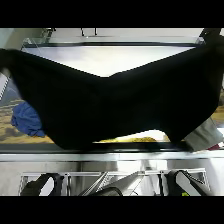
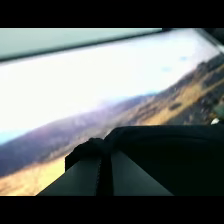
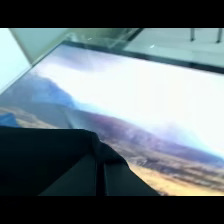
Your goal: Fold the shirts.
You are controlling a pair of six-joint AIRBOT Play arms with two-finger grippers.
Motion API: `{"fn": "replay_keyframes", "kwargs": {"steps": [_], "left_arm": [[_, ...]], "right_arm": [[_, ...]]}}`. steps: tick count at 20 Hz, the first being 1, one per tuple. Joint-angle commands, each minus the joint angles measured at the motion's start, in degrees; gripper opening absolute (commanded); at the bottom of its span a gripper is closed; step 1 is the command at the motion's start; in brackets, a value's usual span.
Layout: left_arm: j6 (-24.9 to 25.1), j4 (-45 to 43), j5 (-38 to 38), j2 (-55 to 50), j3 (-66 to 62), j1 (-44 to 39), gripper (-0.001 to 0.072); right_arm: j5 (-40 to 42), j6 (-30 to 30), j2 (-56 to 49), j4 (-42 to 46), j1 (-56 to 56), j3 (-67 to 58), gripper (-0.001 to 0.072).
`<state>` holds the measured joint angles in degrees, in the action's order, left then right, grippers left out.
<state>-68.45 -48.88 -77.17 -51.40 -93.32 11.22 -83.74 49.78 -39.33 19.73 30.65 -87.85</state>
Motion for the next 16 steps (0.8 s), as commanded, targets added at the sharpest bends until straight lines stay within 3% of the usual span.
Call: {"fn": "replay_keyframes", "kwargs": {"steps": [1,5,7,10,16], "left_arm": [[-1.4,-9.3,7.7,-8.0,7.6,-6.3,0.0018],[-0.4,-10.1,12.9,-23.3,7.4,-6.3,0.0017],[0.3,-10.3,13.2,-31.7,2.0,-7.1,0.0018],[-2.3,-14.5,12.5,-41.5,-8.0,-7.1,0.0017],[-4.3,-20.3,5.6,-49.1,-14.4,-7.2,0.0017]], "right_arm": [[1.5,-3.8,-7.8,3.0,-2.8,8.5,0.0019],[6.1,-5.1,-26.5,7.0,-11.7,9.2,0.0019],[11.3,-5.5,-36.4,7.1,-14.8,7.0,0.0019],[11.8,-2.0,-48.2,7.2,-16.5,-1.2,0.0018],[10.1,-1.3,-51.3,11.1,-16.5,-7.8,0.0018]]}}
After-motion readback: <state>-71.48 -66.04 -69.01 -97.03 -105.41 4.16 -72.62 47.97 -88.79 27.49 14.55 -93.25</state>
